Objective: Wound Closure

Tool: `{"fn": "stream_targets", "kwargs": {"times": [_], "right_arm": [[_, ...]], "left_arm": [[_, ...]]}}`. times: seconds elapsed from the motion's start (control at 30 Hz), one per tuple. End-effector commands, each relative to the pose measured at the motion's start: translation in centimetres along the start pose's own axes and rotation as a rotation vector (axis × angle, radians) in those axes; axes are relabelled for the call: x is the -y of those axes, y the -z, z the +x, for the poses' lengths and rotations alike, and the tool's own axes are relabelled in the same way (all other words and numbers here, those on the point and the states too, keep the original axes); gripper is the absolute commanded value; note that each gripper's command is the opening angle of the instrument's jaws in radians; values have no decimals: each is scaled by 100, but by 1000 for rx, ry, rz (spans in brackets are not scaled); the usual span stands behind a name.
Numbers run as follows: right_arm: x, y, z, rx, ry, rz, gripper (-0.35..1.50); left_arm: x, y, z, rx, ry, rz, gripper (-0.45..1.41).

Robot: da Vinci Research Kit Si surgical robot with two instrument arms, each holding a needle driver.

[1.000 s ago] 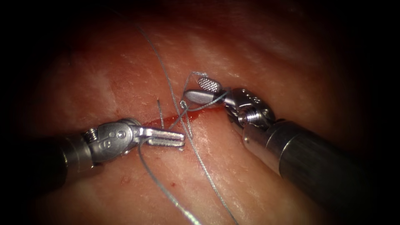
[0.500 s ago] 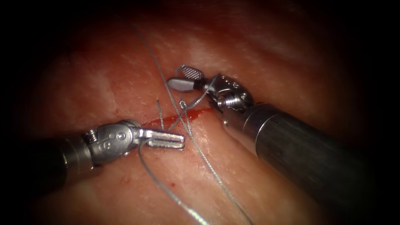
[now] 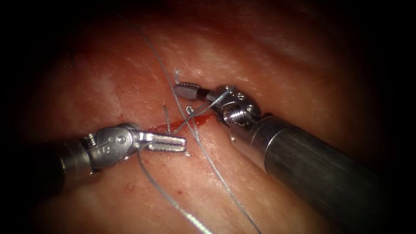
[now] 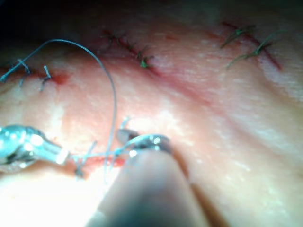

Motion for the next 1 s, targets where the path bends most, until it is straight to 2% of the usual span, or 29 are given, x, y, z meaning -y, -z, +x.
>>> {"fn": "stream_targets", "kwargs": {"times": [0.03,0.07,0.23,0.3,0.47,0.7,1.0], "right_arm": [[3,5,1,-15,11,-1,-35],[12,22,-1,-36,28,1,-35],[35,69,-11,-73,75,-6,-35],[39,76,-14,-75,82,-3,-35],[48,79,-23,-91,93,23,-35],[63,78,-47,-91,147,87,-35],[84,83,-56,-77,229,139,-35]], "left_arm": [[8,2,-7,7,5,12,-45],[18,11,-6,17,12,23,-45],[60,39,-2,50,39,56,-45],[76,46,-3,60,35,66,-45],[122,57,-12,79,38,87,-45],[234,70,-29,109,28,120,-45],[295,78,-50,130,35,140,-45]]}}
